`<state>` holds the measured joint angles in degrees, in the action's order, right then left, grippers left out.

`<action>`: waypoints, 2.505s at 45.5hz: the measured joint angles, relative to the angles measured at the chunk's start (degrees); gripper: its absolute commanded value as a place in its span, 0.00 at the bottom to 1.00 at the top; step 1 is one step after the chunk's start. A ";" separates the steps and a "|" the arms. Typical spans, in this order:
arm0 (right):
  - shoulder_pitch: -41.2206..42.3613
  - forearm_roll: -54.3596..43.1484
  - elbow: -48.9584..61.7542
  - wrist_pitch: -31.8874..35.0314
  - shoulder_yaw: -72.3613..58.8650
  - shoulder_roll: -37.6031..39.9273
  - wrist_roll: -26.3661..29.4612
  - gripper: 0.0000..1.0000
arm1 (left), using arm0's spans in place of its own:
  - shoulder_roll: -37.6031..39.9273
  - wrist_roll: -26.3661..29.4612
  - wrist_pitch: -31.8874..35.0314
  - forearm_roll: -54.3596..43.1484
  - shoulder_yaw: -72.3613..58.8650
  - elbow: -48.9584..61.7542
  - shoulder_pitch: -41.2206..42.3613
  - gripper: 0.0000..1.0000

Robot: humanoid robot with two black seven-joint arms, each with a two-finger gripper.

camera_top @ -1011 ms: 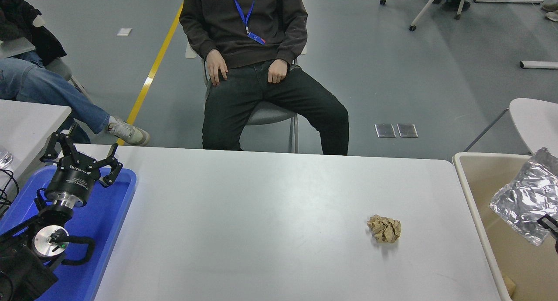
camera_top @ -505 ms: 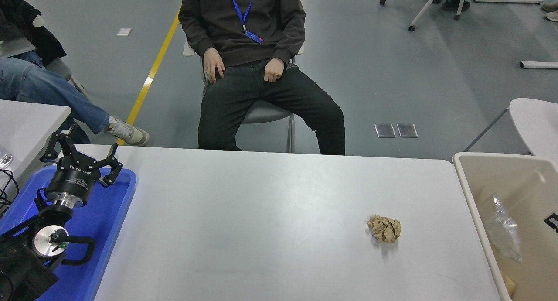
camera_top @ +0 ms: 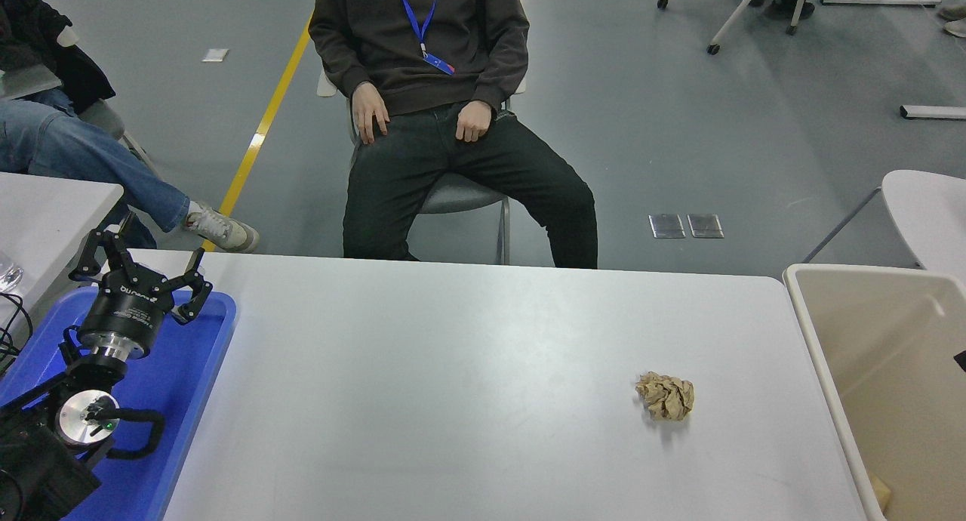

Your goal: Clean the table surface

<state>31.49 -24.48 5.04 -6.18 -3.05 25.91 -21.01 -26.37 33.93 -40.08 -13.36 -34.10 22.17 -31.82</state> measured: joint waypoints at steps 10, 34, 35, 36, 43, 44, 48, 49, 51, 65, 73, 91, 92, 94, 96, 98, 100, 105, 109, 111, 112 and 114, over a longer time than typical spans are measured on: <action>0.42 1.98 -0.19 -0.13 2.18 0.90 -0.04 0.98 | 0.00 0.00 0.00 0.00 0.00 0.00 0.00 1.00; 0.72 3.04 -16.18 0.32 28.25 5.66 -0.38 0.99 | 0.00 0.00 0.00 -0.01 0.00 0.00 0.00 1.00; 0.49 3.05 -17.14 0.35 29.94 5.93 -0.39 0.99 | 0.00 0.00 0.00 -0.01 0.00 0.00 0.00 1.00; 0.20 3.05 -18.34 0.39 31.93 6.26 -0.40 1.00 | 0.00 0.00 0.00 -0.01 0.00 0.00 0.00 1.00; -1.84 3.09 -25.68 0.52 42.53 7.95 -0.41 0.99 | 0.00 0.00 0.00 0.00 0.00 0.00 0.00 1.00; -2.12 3.09 -26.53 0.55 43.72 8.11 -0.42 0.99 | 0.00 0.00 0.00 -0.01 0.00 0.00 0.00 1.00; -3.70 3.11 -30.29 0.74 48.95 8.62 -0.43 0.99 | 0.00 0.00 0.00 -0.01 0.00 0.00 0.00 1.00; -4.23 3.11 -31.45 0.82 50.48 8.71 -0.42 0.99 | 0.00 0.00 0.00 0.00 0.00 0.00 0.00 1.00; -5.27 3.10 -33.68 1.16 53.35 8.84 -0.36 0.99 | 0.00 0.00 0.00 0.00 0.00 0.00 0.00 1.00; -12.77 3.71 -46.98 10.59 70.35 8.00 -0.18 0.99 | 0.00 -0.01 0.00 -0.01 0.00 0.01 0.00 1.00; -16.35 3.93 -53.24 16.59 75.09 7.54 -0.26 0.99 | 0.00 -0.01 0.00 0.00 0.00 0.00 0.00 1.00; -20.67 6.51 -60.94 27.75 77.67 8.63 -0.38 0.99 | 0.00 -0.01 0.00 0.00 0.00 0.01 0.00 1.00; -20.76 6.68 -61.26 27.96 77.68 8.67 -0.32 0.99 | 0.00 -0.01 0.00 0.00 0.00 0.01 0.00 1.00; -20.97 7.05 -62.04 28.40 77.69 8.74 -0.20 0.99 | 0.00 -0.01 0.00 0.00 0.00 0.01 0.00 1.00; -21.15 7.33 -62.84 28.72 77.69 8.74 -0.10 0.99 | 0.00 -0.01 0.00 0.00 0.00 0.01 0.00 1.00; -21.28 7.52 -63.47 28.91 77.58 8.74 0.00 0.99 | 0.00 -0.01 0.00 0.00 0.00 0.01 0.00 1.00; -21.42 7.74 -64.28 29.10 76.91 8.73 0.14 0.99 | 0.00 -0.01 0.00 0.00 0.00 0.01 0.00 1.00; -21.59 8.03 -65.53 28.80 74.83 8.39 0.40 0.99 | 0.00 -0.01 0.00 0.00 0.00 0.01 0.00 1.00; -21.67 8.22 -66.34 28.18 73.19 7.78 0.53 0.99 | 0.00 -0.01 0.00 0.00 0.00 0.01 0.00 1.00; -21.72 8.25 -66.91 27.76 72.35 7.18 0.60 0.99 | 0.00 -0.01 0.00 0.00 0.00 0.00 0.00 1.00; -21.73 8.29 -67.14 27.57 72.04 6.92 0.63 0.99 | 0.00 -0.01 0.00 0.00 0.00 0.00 0.00 1.00; -21.77 8.30 -67.69 27.00 71.36 6.43 0.71 0.99 | 0.00 -0.01 0.00 0.00 0.00 0.00 0.00 1.00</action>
<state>9.72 -16.19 -62.65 20.82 68.31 32.34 -20.30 -26.37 33.93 -40.08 -13.35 -34.10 22.17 -31.82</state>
